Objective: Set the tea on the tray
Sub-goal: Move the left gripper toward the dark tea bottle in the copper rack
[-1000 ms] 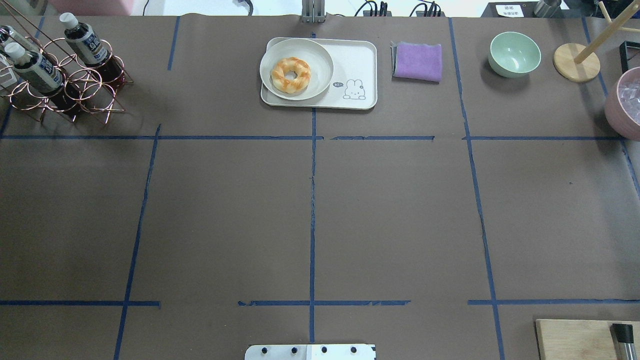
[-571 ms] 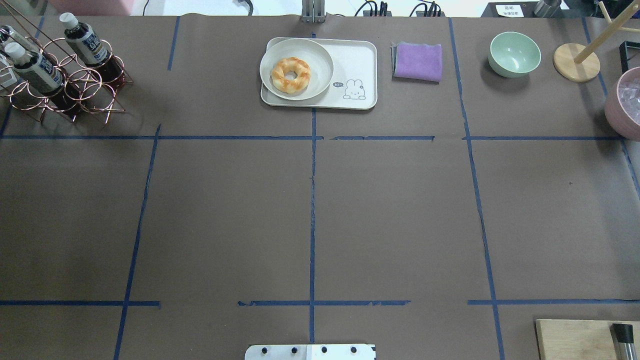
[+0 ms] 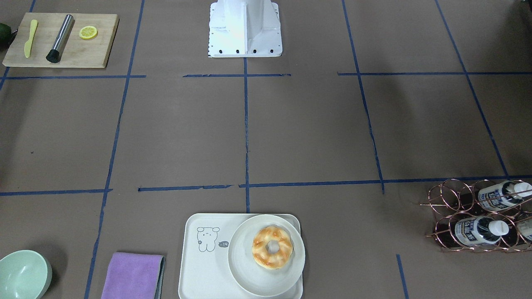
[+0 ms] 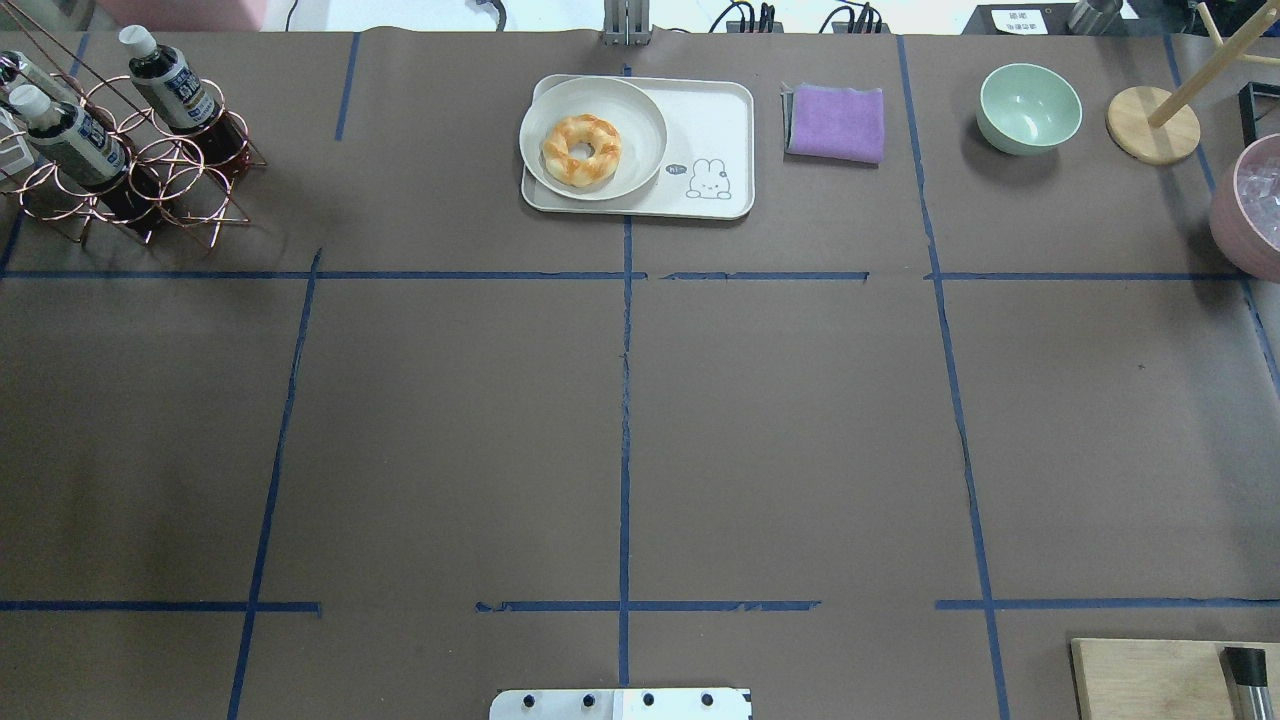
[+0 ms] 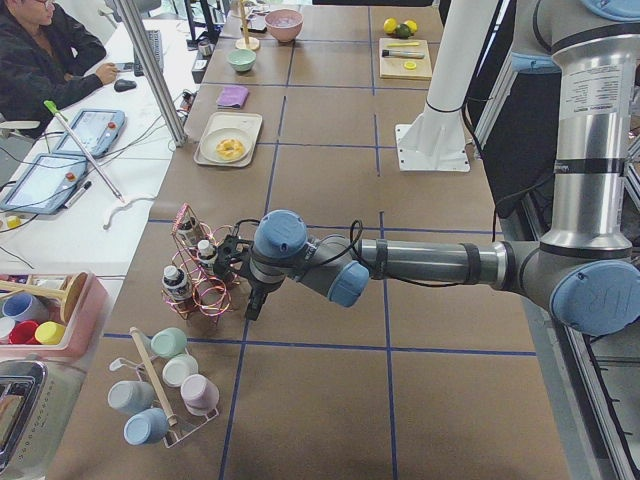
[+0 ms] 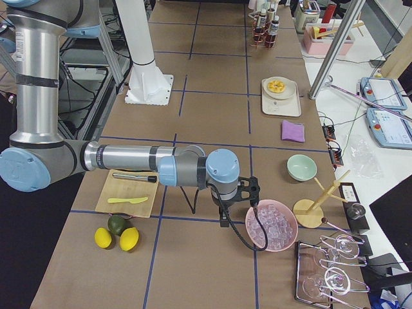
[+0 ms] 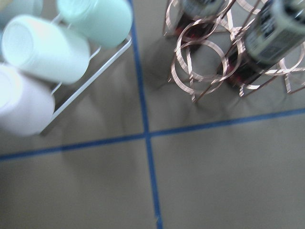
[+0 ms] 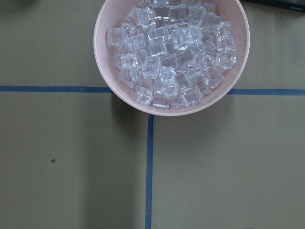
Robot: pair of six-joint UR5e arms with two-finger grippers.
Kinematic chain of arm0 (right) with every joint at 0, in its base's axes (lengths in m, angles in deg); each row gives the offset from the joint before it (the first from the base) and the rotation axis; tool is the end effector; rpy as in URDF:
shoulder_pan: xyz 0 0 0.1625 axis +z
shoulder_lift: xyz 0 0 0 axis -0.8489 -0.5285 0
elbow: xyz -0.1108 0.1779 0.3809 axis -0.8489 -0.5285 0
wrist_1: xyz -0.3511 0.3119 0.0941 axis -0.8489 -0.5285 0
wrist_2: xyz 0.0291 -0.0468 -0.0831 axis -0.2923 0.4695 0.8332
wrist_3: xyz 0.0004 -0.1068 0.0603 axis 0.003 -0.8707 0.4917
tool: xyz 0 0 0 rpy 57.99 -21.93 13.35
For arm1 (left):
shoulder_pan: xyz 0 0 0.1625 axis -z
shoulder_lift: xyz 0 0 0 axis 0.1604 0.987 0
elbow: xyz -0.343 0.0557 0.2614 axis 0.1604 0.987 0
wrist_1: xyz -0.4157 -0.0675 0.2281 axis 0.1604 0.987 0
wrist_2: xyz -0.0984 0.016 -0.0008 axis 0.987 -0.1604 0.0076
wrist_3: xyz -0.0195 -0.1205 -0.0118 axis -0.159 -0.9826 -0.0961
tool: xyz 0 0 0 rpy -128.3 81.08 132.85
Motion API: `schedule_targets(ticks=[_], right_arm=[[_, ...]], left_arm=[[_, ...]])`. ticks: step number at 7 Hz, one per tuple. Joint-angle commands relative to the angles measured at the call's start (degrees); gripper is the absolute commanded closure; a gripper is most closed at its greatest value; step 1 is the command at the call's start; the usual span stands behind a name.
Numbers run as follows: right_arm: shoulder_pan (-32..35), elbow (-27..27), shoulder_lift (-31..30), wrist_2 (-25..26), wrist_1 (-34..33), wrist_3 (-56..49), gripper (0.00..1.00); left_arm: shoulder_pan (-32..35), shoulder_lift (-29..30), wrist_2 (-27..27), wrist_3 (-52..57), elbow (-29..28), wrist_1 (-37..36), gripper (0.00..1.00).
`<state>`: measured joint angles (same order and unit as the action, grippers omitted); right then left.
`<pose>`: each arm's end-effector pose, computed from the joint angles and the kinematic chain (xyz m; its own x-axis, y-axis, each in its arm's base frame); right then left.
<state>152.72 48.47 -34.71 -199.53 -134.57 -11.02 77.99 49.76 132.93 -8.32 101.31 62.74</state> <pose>0.0856 -0.5136 0.6584 0.6886 -0.0235 0.7248 -0.0504 0.9955 0.0802 -0.0142 -0.5644 0.6033 0.6294 0.1998 -0.7510 0.1358 0.9232 0.3594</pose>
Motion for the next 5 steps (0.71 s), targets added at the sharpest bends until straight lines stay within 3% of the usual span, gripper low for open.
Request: schedule_targets(ticks=[1, 2, 5], right_arm=[[-0.1, 0.2, 1.2, -0.1, -0.1, -0.1, 0.0], [-0.1, 0.1, 2.4, 0.1, -0.1, -0.1, 0.0], [-0.1, 0.2, 2.3, 0.1, 0.0, 0.0, 0.0]], left_arm=[[-3.3, 0.2, -0.6, -16.7, 0.0, 15.0, 0.0], [-4.8, 0.7, -4.4, -21.4, 0.1, 19.1, 0.0], [-17.3, 1.8, -28.9, -27.6, 1.7, 23.3, 0.0]])
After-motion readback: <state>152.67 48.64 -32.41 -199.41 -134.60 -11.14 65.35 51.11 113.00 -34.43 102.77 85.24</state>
